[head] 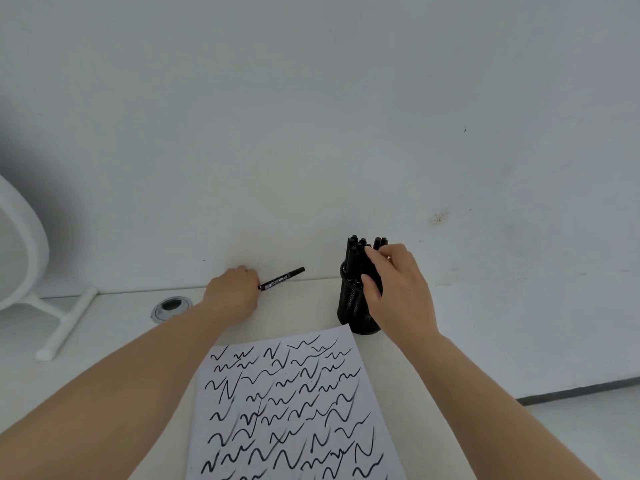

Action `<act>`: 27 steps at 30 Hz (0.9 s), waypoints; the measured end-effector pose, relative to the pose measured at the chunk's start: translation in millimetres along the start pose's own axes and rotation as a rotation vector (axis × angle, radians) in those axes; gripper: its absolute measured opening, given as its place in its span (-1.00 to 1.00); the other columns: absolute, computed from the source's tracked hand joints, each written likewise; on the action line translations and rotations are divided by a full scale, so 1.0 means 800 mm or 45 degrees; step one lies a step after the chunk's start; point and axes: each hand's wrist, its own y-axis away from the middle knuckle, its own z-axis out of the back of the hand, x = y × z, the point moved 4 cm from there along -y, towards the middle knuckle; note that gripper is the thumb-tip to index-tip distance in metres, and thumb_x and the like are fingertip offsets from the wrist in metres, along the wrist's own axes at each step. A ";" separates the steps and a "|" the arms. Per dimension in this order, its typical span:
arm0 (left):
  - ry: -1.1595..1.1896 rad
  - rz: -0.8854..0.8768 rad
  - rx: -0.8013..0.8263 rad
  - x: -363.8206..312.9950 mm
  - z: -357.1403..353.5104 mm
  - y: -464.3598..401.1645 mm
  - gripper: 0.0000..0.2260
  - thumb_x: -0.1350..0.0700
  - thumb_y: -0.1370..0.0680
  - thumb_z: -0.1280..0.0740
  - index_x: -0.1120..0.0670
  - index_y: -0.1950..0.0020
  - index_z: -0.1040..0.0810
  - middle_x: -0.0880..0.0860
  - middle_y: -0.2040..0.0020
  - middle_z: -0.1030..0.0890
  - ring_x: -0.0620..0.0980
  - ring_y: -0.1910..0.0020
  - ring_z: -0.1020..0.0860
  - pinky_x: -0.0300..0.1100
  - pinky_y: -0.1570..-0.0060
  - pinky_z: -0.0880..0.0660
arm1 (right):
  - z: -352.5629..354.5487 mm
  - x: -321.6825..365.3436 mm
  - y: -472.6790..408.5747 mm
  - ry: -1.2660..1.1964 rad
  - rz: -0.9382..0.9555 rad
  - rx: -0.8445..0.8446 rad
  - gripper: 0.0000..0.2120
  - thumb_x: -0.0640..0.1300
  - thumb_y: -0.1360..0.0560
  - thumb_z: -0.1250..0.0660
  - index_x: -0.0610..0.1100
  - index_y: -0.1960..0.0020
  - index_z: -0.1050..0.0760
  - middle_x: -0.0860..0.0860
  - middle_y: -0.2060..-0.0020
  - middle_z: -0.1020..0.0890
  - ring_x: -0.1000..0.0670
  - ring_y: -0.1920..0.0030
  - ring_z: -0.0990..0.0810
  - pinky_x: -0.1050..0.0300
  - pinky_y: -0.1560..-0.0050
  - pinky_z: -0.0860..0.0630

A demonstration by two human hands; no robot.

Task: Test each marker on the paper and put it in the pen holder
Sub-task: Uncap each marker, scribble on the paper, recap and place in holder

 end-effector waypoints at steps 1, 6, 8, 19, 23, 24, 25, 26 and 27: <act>0.047 0.015 -0.010 0.003 0.006 0.004 -0.80 0.09 -0.59 -0.13 0.11 -0.14 -0.44 0.09 -0.11 -0.47 0.08 -0.08 -0.45 -0.05 0.01 -0.42 | 0.001 0.001 0.002 0.030 -0.009 0.028 -0.61 -0.25 -0.38 -0.41 -0.24 -0.20 -0.50 -0.16 -0.01 -0.53 -0.19 0.02 -0.51 0.12 0.14 -0.44; 0.331 0.084 -0.024 0.003 0.050 0.039 -0.84 0.06 -0.59 -0.14 0.08 -0.10 -0.42 0.06 -0.03 -0.57 0.05 0.06 -0.49 -0.10 0.11 -0.41 | 0.020 0.029 0.010 -0.062 -0.142 0.017 -0.59 -0.09 -0.44 -0.34 -0.12 -0.28 -0.44 -0.06 -0.14 -0.47 -0.11 -0.12 -0.36 0.04 -0.10 -0.32; 0.566 0.045 -0.059 -0.009 0.067 0.064 -0.90 0.07 -0.58 -0.15 0.05 -0.04 -0.41 0.01 0.03 -0.61 0.03 0.03 -0.54 -0.06 0.02 -0.47 | 0.036 0.052 0.018 -0.304 -0.175 -0.007 -0.74 -0.12 -0.48 -0.30 -0.09 -0.16 -0.52 0.03 -0.03 -0.52 0.01 -0.06 -0.42 0.17 -0.06 -0.35; 1.120 -0.328 -0.263 -0.071 0.107 0.266 -0.84 0.03 -0.48 -0.34 -0.23 0.11 -0.42 -0.31 0.14 -0.58 -0.29 0.14 -0.54 -0.32 0.18 -0.42 | 0.068 0.129 0.137 -1.194 -0.603 0.172 -0.90 -0.06 -0.53 -0.23 0.10 0.12 -0.49 0.08 0.38 -0.60 0.18 0.38 -0.51 0.37 0.33 -0.41; 1.140 -0.290 -0.150 -0.075 0.096 0.300 -0.85 -0.05 -0.41 -0.39 -0.24 0.14 -0.45 -0.27 0.22 -0.58 -0.23 0.28 -0.55 -0.37 0.32 -0.39 | 0.077 0.138 0.167 -1.276 -0.693 0.086 -0.80 -0.12 -0.56 -0.19 0.00 0.17 -0.54 0.13 0.49 -0.55 0.19 0.47 -0.45 0.40 0.40 -0.37; 1.184 -0.267 -0.116 -0.075 0.092 0.307 -0.87 -0.07 -0.40 -0.39 -0.24 0.14 -0.46 -0.23 0.27 -0.59 -0.20 0.33 -0.55 -0.37 0.35 -0.41 | 0.080 0.139 0.174 -1.303 -0.712 0.062 -0.79 -0.13 -0.57 -0.18 -0.02 0.18 -0.54 0.13 0.50 -0.54 0.18 0.48 -0.44 0.40 0.41 -0.37; 1.228 -0.255 -0.075 -0.075 0.089 0.314 -0.91 -0.08 -0.40 -0.38 -0.23 0.16 -0.48 -0.19 0.32 -0.58 -0.20 0.38 -0.53 -0.38 0.37 -0.41 | 0.082 0.141 0.180 -1.347 -0.732 0.040 -0.78 -0.13 -0.58 -0.17 -0.03 0.18 -0.54 0.13 0.51 -0.53 0.17 0.48 -0.43 0.39 0.42 -0.37; 1.281 -0.249 -0.026 -0.076 0.085 0.320 -0.96 -0.08 -0.42 -0.35 -0.20 0.18 -0.51 -0.17 0.38 -0.58 -0.21 0.41 -0.52 -0.38 0.37 -0.41 | 0.083 0.142 0.186 -1.399 -0.750 0.031 -0.77 -0.13 -0.58 -0.16 -0.04 0.18 -0.53 0.12 0.52 -0.52 0.16 0.48 -0.42 0.37 0.42 -0.37; 1.349 -0.248 0.028 -0.077 0.080 0.326 -0.96 -0.07 -0.46 -0.32 -0.17 0.20 -0.53 -0.15 0.42 -0.56 -0.20 0.43 -0.50 -0.37 0.36 -0.42 | 0.083 0.145 0.192 -1.450 -0.762 0.036 -0.77 -0.13 -0.59 -0.15 -0.04 0.17 -0.53 0.11 0.51 -0.51 0.14 0.48 -0.42 0.35 0.42 -0.37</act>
